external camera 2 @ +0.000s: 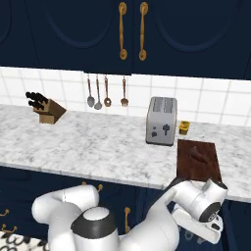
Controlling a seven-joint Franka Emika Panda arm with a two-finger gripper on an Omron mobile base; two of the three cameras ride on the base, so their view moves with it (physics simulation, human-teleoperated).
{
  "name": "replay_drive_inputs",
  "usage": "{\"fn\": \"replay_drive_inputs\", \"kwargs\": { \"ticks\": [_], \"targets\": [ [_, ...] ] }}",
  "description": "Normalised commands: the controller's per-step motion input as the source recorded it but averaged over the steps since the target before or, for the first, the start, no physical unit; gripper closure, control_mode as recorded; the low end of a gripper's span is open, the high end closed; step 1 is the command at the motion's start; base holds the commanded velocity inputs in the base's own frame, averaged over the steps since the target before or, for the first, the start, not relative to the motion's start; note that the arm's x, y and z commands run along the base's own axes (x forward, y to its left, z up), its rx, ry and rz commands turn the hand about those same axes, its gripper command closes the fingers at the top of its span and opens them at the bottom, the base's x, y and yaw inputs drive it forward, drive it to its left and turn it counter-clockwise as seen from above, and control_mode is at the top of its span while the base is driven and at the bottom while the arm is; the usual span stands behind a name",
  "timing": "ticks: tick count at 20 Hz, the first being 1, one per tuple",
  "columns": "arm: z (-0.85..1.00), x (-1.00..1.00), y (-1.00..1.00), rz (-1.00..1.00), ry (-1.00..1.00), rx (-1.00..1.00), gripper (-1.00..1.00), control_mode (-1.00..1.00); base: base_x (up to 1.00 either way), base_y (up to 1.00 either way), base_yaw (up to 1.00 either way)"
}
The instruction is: Place the appropriate cutting tool for cutting the potato skin on the cutting board.
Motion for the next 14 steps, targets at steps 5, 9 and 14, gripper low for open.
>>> {"fn": "replay_drive_inputs", "kwargs": {
  "ticks": [5,9,14],
  "targets": [
    [-0.57,0.53,-0.12,-0.05,0.0,-0.06,-1.0,-1.0,0.0,0.0,0.0],
    [-0.62,0.25,0.0,0.0,0.02,-0.05,-1.0,-1.0,0.0,0.0,0.0],
    [-0.36,0.05,-0.01,0.0,0.0,-0.02,-1.0,-1.0,0.0,0.0,0.0]
  ]
}}
